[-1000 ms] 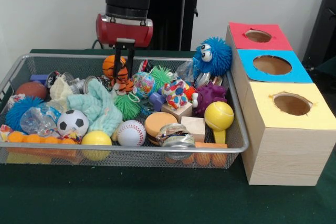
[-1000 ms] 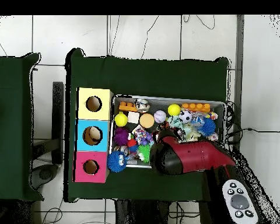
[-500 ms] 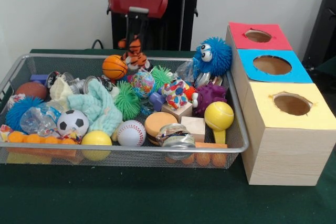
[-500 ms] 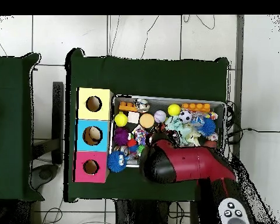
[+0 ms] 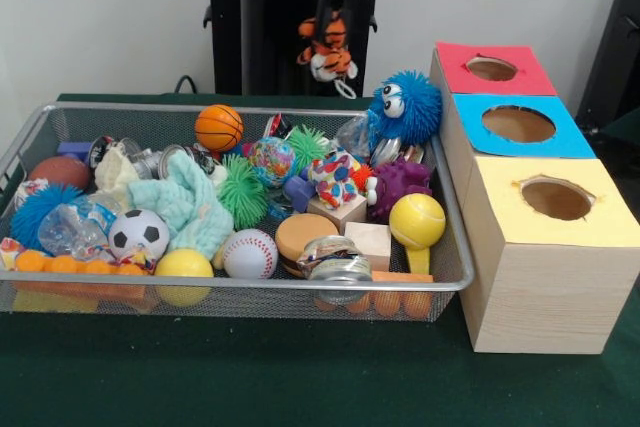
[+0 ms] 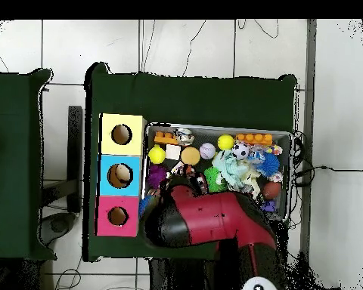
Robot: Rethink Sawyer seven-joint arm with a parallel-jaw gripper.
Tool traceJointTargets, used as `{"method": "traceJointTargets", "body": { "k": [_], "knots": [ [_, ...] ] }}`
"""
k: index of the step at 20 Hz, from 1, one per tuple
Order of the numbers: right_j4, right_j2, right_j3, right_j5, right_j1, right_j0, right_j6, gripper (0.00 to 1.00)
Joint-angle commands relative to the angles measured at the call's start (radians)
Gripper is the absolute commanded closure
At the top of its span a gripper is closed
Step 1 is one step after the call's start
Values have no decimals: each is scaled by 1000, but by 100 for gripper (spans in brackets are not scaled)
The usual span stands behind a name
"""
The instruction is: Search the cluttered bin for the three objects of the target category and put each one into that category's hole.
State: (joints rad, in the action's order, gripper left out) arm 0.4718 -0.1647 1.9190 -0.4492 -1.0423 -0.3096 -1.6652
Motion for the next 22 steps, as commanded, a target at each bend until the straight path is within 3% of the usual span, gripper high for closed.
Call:
{"method": "traceJointTargets", "body": {
  "k": [1,10,22],
  "knots": [
    [-33,83,56,-99,-25,108,-222,100],
    [-81,206,70,-84,-20,251,-301,100],
    [-143,387,79,7,55,456,-424,100]
  ]
}}
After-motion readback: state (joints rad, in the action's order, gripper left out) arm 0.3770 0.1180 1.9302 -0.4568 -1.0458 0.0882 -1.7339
